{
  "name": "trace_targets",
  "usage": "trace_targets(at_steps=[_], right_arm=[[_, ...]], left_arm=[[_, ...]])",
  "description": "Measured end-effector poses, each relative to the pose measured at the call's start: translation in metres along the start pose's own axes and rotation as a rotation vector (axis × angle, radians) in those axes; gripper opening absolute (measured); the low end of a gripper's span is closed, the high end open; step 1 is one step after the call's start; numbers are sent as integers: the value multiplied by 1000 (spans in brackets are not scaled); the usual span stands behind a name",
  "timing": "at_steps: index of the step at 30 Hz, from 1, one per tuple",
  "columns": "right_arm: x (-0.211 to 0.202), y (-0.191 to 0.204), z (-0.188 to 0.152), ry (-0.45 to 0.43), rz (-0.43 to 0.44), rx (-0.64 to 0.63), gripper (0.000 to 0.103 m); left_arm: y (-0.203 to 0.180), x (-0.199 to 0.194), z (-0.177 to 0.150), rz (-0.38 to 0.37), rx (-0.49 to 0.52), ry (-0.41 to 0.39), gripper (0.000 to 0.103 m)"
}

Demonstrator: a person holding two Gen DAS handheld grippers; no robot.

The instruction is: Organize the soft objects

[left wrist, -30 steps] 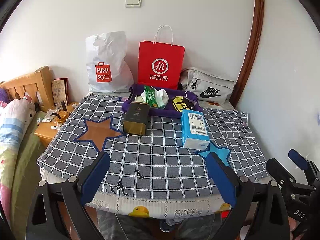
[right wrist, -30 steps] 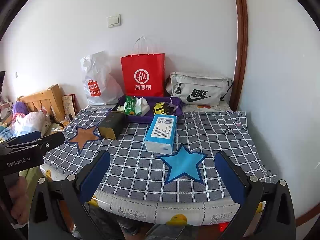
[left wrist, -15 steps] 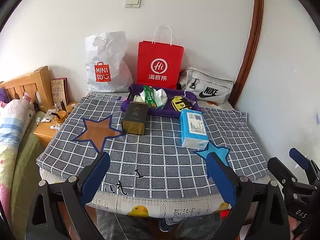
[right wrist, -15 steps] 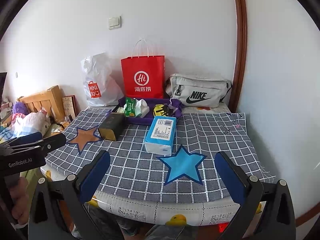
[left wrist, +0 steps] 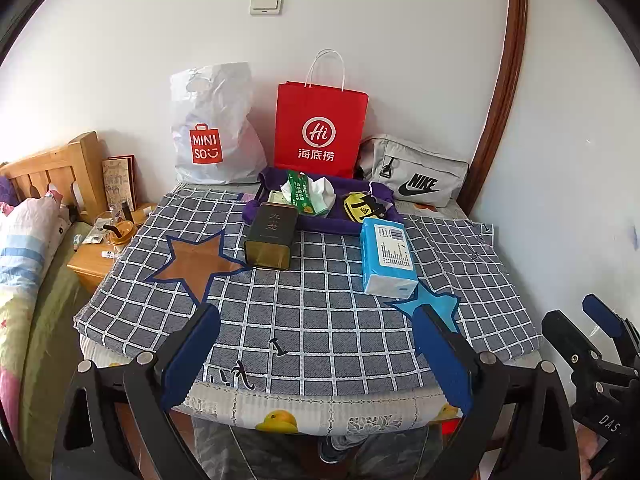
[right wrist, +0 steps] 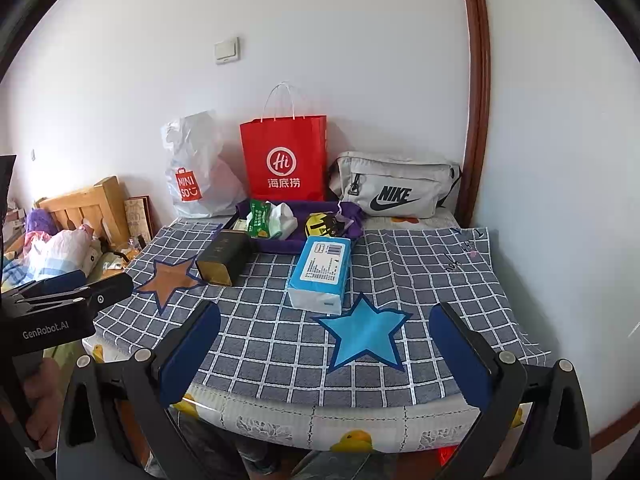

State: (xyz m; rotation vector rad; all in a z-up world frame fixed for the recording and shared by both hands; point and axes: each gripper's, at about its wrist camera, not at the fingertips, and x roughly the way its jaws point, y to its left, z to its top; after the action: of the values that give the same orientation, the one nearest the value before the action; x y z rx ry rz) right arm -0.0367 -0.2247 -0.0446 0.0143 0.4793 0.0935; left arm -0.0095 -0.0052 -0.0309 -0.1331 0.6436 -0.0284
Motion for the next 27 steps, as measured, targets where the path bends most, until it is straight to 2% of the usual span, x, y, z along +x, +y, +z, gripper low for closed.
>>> trace_targets(at_steps=[27], right_arm=[[-1,3,1,-2,1,-7,103]], left_arm=[[1,-1,-2,-2,-2,0,97]])
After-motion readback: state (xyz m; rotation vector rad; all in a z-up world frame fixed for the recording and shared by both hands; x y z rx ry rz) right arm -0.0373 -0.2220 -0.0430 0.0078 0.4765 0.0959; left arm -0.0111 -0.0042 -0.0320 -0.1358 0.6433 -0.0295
